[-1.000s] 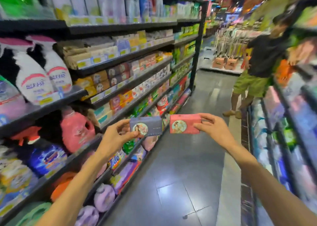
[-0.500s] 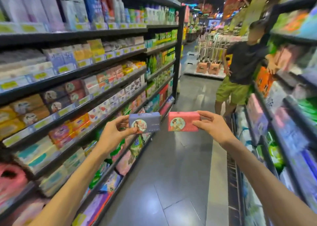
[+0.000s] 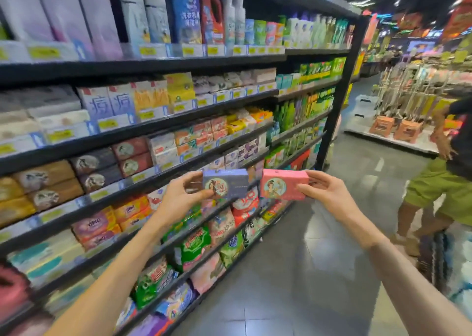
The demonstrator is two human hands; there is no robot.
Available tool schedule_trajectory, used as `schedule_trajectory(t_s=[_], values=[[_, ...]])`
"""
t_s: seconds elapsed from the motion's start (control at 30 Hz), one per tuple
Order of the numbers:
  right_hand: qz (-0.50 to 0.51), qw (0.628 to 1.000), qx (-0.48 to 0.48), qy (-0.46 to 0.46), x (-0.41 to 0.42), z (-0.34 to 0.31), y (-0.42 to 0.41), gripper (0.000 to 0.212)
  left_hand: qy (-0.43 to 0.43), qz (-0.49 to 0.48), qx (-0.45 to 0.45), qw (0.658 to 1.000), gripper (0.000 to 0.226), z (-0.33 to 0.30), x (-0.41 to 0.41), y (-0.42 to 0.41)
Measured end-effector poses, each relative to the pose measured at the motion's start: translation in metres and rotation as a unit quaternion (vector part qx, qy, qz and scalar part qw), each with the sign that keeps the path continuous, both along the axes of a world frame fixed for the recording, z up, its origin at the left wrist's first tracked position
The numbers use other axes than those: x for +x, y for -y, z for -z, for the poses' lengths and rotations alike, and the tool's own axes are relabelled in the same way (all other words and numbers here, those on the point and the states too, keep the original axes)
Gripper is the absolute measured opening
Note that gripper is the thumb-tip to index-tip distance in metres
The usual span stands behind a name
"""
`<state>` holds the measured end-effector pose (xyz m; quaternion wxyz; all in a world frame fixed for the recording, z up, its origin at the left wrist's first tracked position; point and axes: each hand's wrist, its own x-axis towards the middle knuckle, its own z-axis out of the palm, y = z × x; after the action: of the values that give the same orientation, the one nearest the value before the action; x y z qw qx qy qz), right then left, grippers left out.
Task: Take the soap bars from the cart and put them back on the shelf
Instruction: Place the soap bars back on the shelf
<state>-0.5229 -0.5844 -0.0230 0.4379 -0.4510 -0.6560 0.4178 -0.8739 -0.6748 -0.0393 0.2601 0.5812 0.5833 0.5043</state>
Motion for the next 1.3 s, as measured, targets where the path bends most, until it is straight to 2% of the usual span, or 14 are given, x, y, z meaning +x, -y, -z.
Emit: schedule_trajectory(t_s=[0.13, 0.27, 0.43, 0.5, 0.6, 0.73, 1.0, 1.3], values=[[-0.097, 0.995, 0.002, 0.011, -0.049, 0.001, -0.071, 0.039, 0.003, -0.102, -0.012, 0.995, 0.041, -0.005, -0.027, -0.007], [-0.206, 0.978, 0.006, 0.013, -0.107, -0.004, -0.115, 0.042, 0.003, -0.221, -0.014, 0.975, 0.042, -0.004, -0.048, 0.006], [-0.31, 0.951, 0.005, 0.013, -0.185, -0.004, -0.138, 0.041, -0.008, -0.352, -0.025, 0.936, 0.048, 0.003, -0.074, 0.046], [-0.347, 0.938, 0.008, 0.016, -0.214, 0.0, -0.143, 0.041, -0.006, -0.387, -0.03, 0.922, 0.057, 0.005, -0.083, 0.062], [-0.382, 0.924, 0.014, 0.02, -0.251, 0.002, -0.14, 0.041, 0.003, -0.426, -0.035, 0.904, 0.057, 0.007, -0.098, 0.075], [-0.402, 0.916, 0.01, 0.015, -0.294, 0.001, -0.131, 0.033, -0.005, -0.45, -0.041, 0.892, 0.075, 0.016, -0.134, 0.081], [-0.4, 0.916, 0.014, 0.009, -0.352, 0.0, -0.131, 0.031, -0.029, -0.431, -0.046, 0.901, 0.059, 0.017, -0.199, 0.055], [-0.39, 0.921, 0.003, 0.015, -0.38, 0.012, -0.147, 0.032, -0.04, -0.423, -0.072, 0.902, 0.065, 0.031, -0.245, 0.012]])
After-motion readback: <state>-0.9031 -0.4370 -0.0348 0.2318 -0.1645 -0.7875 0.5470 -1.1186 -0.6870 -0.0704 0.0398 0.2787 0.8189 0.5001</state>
